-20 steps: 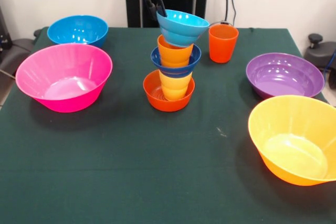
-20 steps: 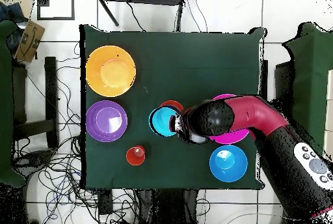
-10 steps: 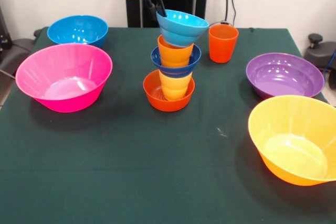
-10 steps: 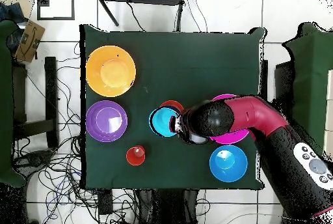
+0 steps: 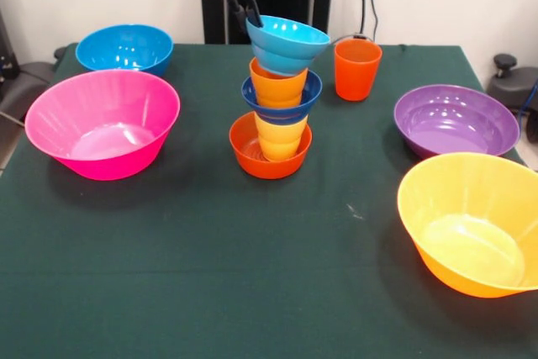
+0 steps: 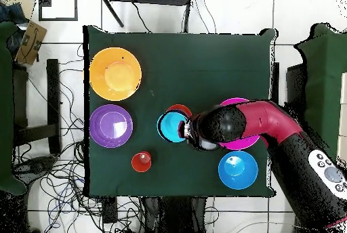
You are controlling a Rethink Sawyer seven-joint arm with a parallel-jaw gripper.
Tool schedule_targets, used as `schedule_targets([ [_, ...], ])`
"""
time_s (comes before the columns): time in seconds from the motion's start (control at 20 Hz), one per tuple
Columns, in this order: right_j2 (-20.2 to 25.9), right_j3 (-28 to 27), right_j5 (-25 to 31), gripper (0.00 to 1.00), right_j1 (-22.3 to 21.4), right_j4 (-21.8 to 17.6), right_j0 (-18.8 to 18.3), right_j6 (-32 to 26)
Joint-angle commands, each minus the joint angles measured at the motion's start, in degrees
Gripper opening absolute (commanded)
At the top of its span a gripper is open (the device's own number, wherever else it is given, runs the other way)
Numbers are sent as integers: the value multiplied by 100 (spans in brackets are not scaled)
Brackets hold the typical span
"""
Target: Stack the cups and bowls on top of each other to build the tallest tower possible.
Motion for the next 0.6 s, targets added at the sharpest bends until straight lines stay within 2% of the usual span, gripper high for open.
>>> schedule_targets([
  [0.05, -277, 368, 386, 0, 32, -459, 24, -1251],
  [0.25, -289, 400, 449, 0, 29, -424, 2, -1230],
  [0.3, -293, 429, 461, 100, 8, -406, -8, -1194],
  [0.6, -258, 353, 513, 100, 147, -417, -7, -1352],
])
